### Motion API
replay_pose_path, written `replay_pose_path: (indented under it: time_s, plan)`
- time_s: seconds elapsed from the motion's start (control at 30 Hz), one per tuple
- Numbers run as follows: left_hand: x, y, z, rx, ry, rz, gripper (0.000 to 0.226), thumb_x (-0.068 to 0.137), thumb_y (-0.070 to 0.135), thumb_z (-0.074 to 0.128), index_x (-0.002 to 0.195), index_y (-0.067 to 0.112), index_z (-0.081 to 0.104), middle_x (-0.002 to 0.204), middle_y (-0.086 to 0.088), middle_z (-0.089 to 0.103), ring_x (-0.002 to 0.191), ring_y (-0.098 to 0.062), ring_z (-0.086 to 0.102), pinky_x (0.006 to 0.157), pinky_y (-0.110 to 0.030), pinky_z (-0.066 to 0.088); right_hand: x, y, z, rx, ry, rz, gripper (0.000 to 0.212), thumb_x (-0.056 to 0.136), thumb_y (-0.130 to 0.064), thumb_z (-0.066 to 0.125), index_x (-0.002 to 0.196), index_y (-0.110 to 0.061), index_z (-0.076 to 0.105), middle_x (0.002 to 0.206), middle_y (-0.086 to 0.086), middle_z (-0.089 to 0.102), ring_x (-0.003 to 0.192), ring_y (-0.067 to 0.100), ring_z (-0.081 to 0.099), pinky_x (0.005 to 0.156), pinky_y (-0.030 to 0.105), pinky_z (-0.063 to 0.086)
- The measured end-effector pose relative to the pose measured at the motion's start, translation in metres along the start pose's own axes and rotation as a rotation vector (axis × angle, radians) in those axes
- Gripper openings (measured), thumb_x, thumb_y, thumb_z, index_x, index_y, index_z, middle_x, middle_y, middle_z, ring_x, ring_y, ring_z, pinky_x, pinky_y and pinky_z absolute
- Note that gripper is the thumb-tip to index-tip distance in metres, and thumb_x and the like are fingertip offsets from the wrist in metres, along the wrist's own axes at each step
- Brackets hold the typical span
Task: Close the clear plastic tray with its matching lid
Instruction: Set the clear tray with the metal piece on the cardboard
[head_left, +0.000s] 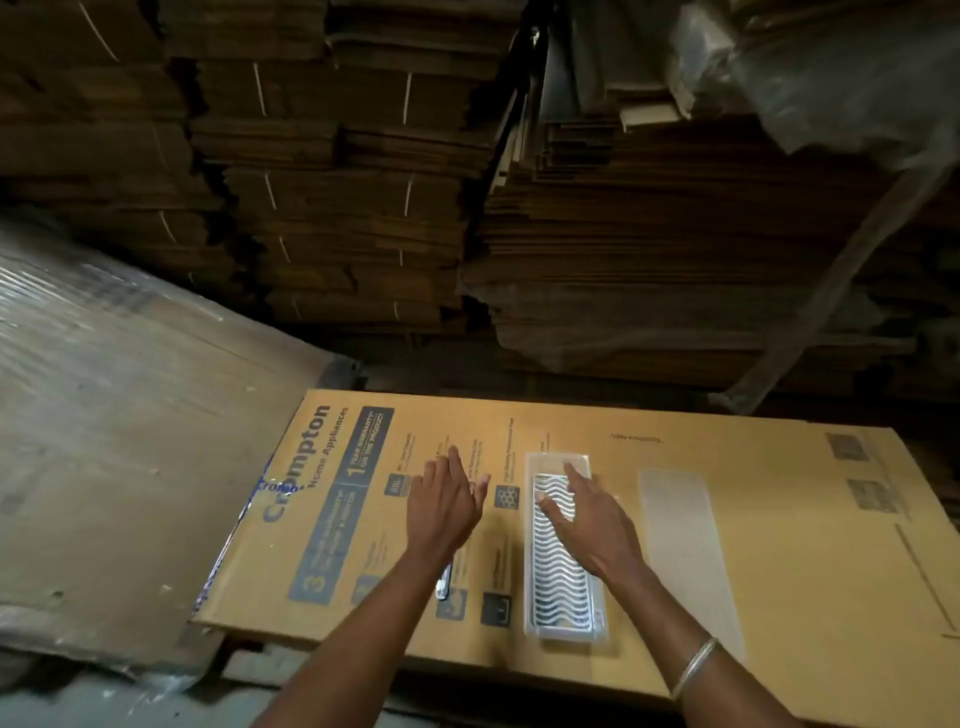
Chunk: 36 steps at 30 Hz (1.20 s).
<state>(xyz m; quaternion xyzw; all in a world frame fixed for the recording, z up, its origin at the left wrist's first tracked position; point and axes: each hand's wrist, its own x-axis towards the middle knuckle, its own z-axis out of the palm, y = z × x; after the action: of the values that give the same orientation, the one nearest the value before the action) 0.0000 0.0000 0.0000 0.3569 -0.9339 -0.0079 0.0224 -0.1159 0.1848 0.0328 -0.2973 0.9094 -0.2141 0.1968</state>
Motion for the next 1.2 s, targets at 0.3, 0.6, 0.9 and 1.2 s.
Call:
replay_pose_path:
  time_s: [0.3,0.6,0.9,1.2]
  plan:
    - [-0.023,-0.01,0.075,0.081,-0.366,-0.159,0.036,0.104,0.022,0.035,0.125,0.01,0.061,0.124,-0.007,0.062,0.114,-0.022,0.061,0.09,-0.032,0.053,-0.016,0.018,0.037,-0.009,-0.104,0.039,0.085,0.089,-0.081,0.023,0.156,-0.029,0.033,0.153,-0.005,0.05,0.138,0.016,0.047,0.108,0.038,0.042]
    - [-0.01,-0.013,0.088,-0.205,-0.368,-0.341,0.026,0.104,0.021,0.04,0.117,0.008,0.058,0.118,-0.008,0.066,0.107,-0.025,0.07,0.086,-0.034,0.057,-0.028,0.04,0.043,0.022,-0.05,0.113,0.078,0.091,-0.079,0.027,0.147,-0.029,0.048,0.14,-0.004,0.062,0.127,0.016,0.057,0.103,0.038,0.047]
    - [-0.009,-0.019,0.115,-0.429,-0.353,-0.456,0.027,0.103,0.021,0.05,0.119,-0.001,0.053,0.121,-0.019,0.059,0.113,-0.037,0.061,0.093,-0.044,0.049,-0.024,0.044,0.04,0.033,0.01,0.105,0.074,0.094,-0.076,0.029,0.145,-0.028,0.051,0.136,-0.003,0.064,0.123,0.017,0.059,0.098,0.038,0.049]
    - [-0.022,-0.014,0.091,-1.135,-0.243,-0.542,0.026,0.105,0.036,0.05,0.123,0.018,0.055,0.083,-0.004,0.072,0.067,-0.022,0.061,0.054,-0.031,0.049,-0.016,0.047,0.034,0.052,0.045,0.113,0.071,0.095,-0.074,0.03,0.143,-0.027,0.052,0.129,-0.001,0.068,0.113,0.018,0.064,0.088,0.036,0.049]
